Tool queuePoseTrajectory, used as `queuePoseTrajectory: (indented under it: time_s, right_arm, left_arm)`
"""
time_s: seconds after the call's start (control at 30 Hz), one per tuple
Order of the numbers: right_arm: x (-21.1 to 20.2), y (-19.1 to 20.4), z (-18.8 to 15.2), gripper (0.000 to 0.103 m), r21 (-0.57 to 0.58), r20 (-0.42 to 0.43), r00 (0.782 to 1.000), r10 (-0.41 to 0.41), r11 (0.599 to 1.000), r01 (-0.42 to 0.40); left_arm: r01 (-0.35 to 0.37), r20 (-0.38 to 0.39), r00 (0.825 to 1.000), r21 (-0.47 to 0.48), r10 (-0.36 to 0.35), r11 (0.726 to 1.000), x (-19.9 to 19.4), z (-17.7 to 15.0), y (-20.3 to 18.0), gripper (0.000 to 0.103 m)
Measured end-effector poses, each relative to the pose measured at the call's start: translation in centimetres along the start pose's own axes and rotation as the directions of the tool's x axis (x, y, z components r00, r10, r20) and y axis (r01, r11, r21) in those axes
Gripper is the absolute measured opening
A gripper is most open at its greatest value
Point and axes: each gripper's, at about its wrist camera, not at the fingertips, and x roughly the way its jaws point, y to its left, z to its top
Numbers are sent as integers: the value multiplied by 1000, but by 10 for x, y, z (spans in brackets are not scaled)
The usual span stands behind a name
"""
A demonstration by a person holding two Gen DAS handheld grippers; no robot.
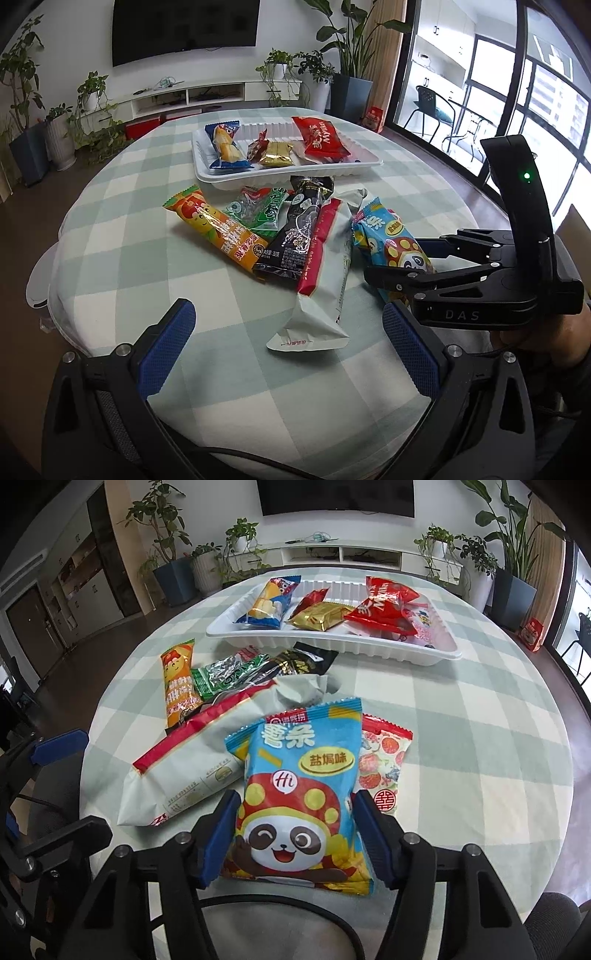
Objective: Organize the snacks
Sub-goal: 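Open both grippers and move them back over the snack pile, then grasp the white-and-red long packet with the left gripper while the right grasps the blue panda bag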
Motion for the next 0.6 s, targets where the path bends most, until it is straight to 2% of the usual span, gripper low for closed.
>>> queuePoseTrajectory:
  time_s: [0.13,0.33,0.4,0.47,0.53,0.6]
  right_arm:
    - [-3,0,-1,58,-5,0,1000,8,1000,-8]
    - [-15,-5,-7,56,24,6,1000,24,999,-24]
    - [-22,-9,-9,56,43,18,999,32,999,-33]
    - [-30,-13,-11,56,64,31,999,40,997,-42]
    - [-37,-17,-12,56,77,40,998,38,996,-41]
    - [-41,-22,-13,56,92,48,998,35,995,-40]
  left_arm:
    - [-4,-5,1000,14,4,1000,2,1,-2,103]
    - [10,3,1000,50,-10,999,5,13,-4,100]
    - [9,-17,1000,85,-7,996,11,20,-8,88]
    - [18,-57,998,120,-11,993,24,28,-12,62]
    - [14,-91,996,164,1,986,38,34,-19,55]
    - [4,-119,993,223,24,975,51,38,-30,55]
